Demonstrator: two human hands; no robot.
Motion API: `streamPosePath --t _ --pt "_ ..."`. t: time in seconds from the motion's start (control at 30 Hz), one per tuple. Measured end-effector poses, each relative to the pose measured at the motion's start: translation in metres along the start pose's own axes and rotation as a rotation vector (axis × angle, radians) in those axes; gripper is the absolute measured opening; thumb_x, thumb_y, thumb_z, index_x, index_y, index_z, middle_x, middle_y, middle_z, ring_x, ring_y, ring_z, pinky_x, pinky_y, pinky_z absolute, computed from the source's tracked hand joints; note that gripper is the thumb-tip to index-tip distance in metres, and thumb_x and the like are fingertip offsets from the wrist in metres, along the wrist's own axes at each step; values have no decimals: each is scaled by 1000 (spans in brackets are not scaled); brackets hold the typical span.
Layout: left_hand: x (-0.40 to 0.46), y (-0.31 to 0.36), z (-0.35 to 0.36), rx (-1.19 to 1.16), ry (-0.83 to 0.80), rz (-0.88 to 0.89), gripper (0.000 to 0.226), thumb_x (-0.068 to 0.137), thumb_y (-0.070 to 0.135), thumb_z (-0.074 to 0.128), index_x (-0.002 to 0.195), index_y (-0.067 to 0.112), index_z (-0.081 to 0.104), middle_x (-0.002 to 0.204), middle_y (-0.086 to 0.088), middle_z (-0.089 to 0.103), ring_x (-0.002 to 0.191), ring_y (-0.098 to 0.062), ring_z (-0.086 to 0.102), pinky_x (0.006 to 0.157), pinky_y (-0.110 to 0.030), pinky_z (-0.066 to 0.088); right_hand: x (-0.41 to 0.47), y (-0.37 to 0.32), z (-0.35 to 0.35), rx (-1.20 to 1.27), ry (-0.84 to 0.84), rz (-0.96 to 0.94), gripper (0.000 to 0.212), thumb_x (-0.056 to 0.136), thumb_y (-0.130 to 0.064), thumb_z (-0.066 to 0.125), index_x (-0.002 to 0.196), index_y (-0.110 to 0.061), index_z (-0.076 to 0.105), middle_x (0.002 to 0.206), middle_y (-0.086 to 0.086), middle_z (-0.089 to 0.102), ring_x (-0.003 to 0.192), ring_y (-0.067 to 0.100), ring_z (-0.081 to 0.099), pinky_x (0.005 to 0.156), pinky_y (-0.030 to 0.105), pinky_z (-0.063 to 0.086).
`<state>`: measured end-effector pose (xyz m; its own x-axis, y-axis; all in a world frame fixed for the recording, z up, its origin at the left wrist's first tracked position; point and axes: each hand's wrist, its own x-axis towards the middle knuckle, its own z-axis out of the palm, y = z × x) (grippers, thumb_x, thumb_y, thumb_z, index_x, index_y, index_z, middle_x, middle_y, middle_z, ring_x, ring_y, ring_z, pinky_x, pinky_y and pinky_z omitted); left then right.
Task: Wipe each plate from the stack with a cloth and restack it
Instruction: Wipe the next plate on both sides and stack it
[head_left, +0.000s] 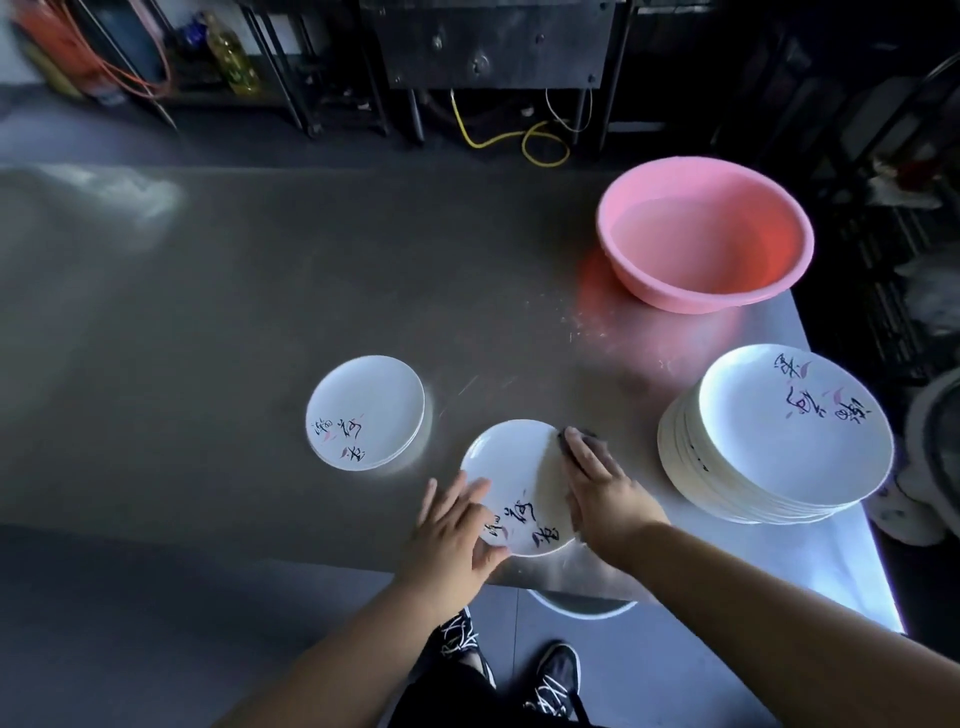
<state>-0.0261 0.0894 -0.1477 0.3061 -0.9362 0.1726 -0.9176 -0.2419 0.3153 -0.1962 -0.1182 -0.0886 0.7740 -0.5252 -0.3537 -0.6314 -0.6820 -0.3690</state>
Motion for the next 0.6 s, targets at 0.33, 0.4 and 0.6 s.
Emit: streamPosePath --t 0.33,0.4,0.6 --pt "8 2 -3 -79 72 -21 25 86 45 62 99 31 77 133 18 69 124 -14 61 94 -39 41 -35 -23 45 -98 -39 58 76 96 -31 50 166 -12 25 176 -1 -6 161 38 -10 125 51 31" --pt "9 2 -2 -60 85 -21 18 87 43 64 98 34 77 132 21 68 121 -13 60 92 -39 42 -22 -19 31 18 -7 96 79 102 -29 43 169 -17 4 175 -10 -13 161 34 -13 128 46 25" --pt "15 11 5 -59 84 -80 20 87 45 61 95 39 78 119 22 70 109 -15 56 86 -36 42 6 -11 23 32 53 89 85 102 -19 46 168 -26 -7 171 -23 -20 161 24 -17 124 39 29"
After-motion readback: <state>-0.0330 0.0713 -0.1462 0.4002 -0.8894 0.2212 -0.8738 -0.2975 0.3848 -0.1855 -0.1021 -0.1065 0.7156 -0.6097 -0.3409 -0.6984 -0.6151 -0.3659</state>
